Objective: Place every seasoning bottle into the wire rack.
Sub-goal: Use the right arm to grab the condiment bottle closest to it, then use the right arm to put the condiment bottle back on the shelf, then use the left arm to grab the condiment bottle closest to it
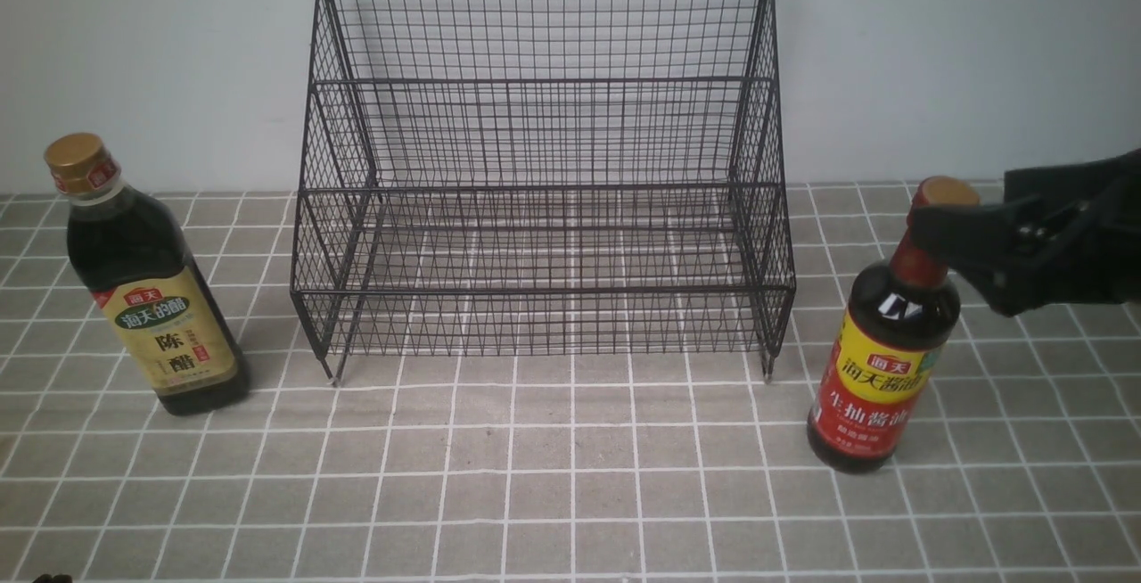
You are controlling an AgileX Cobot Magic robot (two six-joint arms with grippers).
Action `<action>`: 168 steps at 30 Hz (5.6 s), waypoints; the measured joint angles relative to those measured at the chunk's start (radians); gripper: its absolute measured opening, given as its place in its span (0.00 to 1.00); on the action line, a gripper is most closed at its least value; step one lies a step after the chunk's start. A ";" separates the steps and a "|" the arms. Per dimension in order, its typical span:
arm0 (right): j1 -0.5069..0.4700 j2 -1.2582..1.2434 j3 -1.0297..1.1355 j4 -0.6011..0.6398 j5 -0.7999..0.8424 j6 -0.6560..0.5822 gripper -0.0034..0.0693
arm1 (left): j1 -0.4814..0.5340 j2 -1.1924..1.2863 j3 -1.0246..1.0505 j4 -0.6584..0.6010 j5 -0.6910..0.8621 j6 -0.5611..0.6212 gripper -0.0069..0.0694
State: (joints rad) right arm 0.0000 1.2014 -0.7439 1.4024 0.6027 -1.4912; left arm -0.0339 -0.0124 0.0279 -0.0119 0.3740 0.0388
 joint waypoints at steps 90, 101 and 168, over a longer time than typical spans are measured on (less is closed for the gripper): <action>0.236 0.309 -0.918 -1.005 0.496 1.124 0.19 | 0.000 0.000 0.000 0.000 0.002 0.000 0.08; 0.236 -0.288 -0.437 -1.058 0.112 1.264 0.03 | 0.000 0.000 0.000 0.000 0.002 0.000 0.08; 0.236 -1.024 0.410 -1.007 -0.462 1.267 0.03 | 0.000 1.466 -0.696 -0.431 -0.923 0.294 0.52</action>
State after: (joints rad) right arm 0.2357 0.1775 -0.3336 0.3958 0.1406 -0.2240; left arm -0.0339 1.4534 -0.6681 -0.4426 -0.5489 0.3325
